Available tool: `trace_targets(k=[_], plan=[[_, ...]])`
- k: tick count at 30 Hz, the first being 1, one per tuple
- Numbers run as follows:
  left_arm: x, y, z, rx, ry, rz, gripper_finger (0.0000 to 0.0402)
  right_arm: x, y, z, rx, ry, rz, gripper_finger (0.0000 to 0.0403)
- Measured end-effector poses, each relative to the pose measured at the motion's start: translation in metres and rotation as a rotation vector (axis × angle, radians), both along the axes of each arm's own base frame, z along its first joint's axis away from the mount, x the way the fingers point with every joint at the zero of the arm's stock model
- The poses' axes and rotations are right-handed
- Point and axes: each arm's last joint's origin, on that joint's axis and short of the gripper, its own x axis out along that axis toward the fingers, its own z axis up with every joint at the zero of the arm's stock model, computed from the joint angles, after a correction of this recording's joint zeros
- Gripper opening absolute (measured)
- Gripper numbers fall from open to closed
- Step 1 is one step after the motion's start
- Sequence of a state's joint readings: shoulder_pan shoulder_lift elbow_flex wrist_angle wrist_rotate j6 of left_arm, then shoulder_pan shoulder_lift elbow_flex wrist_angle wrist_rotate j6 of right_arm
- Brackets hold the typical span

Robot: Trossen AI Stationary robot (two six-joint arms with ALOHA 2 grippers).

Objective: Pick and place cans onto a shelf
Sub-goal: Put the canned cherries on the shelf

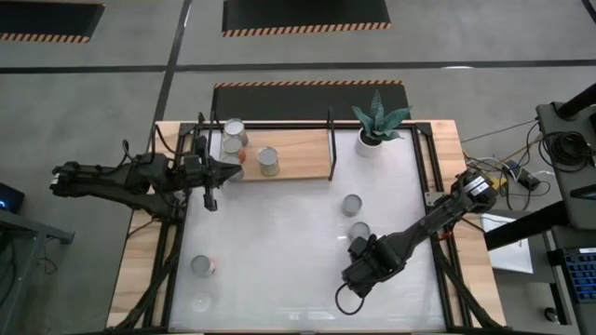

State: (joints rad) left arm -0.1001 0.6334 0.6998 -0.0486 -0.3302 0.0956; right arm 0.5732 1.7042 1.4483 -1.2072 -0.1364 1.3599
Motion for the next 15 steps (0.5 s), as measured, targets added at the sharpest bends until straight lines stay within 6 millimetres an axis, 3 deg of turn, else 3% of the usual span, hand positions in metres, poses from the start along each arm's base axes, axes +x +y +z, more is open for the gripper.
trace_targets(k=[4,11,15], plan=[[0.0002,-0.0001,-0.0002,0.0,0.001,0.0,0.0,0.002,-0.0003,-0.0023,-0.003,0.004,0.01,0.0149],[0.0002,0.0,-0.0002,0.0,0.001,0.0,0.0,0.005,-0.0014,-0.0024,-0.018,-0.029,0.012,0.0024],[0.0002,-0.0001,-0.0003,0.0,0.001,0.0,0.0,0.0052,-0.0012,-0.0013,-0.016,-0.036,0.013,0.0011]])
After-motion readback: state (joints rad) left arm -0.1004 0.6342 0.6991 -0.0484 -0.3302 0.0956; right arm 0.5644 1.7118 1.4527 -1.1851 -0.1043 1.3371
